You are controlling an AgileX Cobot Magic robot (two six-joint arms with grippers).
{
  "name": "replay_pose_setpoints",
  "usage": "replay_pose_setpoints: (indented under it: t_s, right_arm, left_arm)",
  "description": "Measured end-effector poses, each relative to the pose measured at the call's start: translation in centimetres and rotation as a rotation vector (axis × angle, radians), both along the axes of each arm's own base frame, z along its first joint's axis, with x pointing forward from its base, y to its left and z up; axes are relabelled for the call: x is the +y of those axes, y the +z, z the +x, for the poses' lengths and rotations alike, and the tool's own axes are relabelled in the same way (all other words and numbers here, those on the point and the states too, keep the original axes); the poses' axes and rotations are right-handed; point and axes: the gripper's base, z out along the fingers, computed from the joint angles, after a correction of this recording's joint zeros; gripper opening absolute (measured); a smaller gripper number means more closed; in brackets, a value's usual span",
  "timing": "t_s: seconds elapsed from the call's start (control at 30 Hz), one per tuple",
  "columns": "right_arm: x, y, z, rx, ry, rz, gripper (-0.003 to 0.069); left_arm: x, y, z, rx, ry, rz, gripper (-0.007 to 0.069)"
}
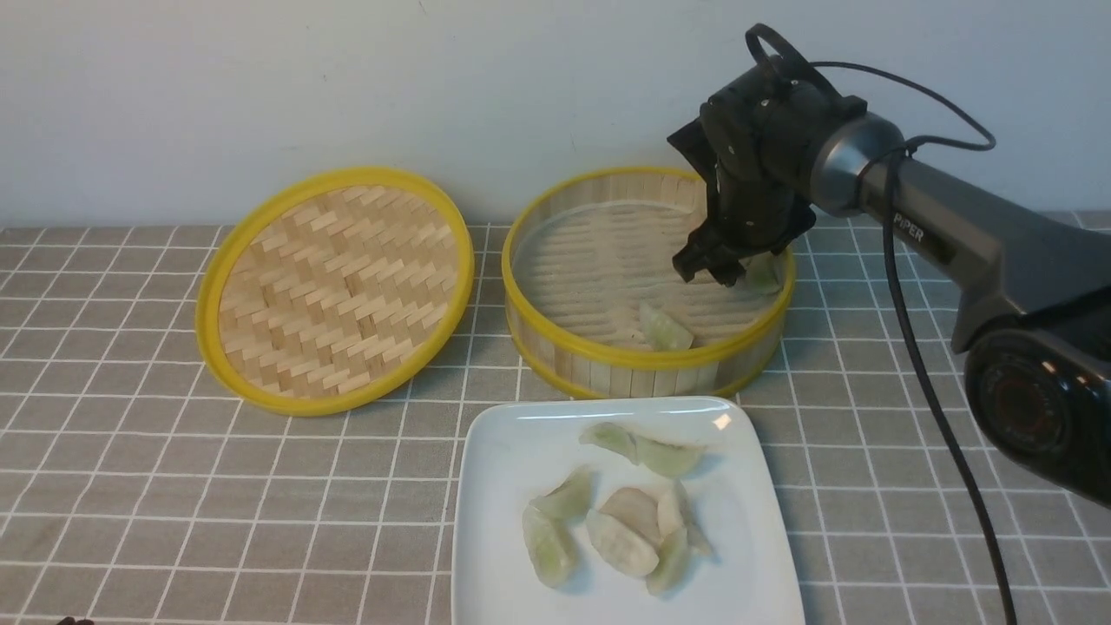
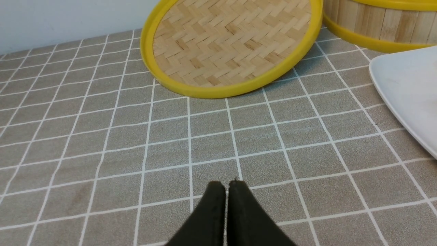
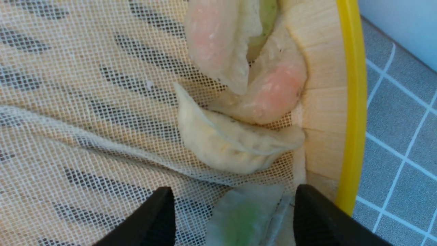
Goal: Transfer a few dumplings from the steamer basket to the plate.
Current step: Use the right arm to grab a dumpling from inside the steamer
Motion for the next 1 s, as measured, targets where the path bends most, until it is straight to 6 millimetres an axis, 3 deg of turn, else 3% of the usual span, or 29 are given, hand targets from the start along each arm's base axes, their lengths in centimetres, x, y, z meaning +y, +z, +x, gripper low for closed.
replay_pose_setpoints:
  t_s: [0.5, 0.63, 0.87, 1.0]
  right_arm:
    - [0.6, -1.1, -0.3, 0.054, -0.009, 0.033, 0.0430]
    - [1.8, 0.3, -0.4, 0.059, 0.025, 0.121, 0.0430]
    - [6.5, 3.8, -1.6, 0.034, 0.165, 0.335, 0.0430]
    - [6.3, 4.5, -1.5, -0.006, 0.145, 0.295, 0.0430]
  left_arm:
    - [0.0, 0.0, 0.0, 0.000, 0.000, 0.000, -0.0005]
    - [0.0, 0.0, 0.0, 0.000, 0.000, 0.000, -0.0005]
    - [0.0, 0.0, 0.0, 0.000, 0.000, 0.000, -0.0005]
    - [0.0, 0.0, 0.0, 0.000, 0.000, 0.000, -0.0005]
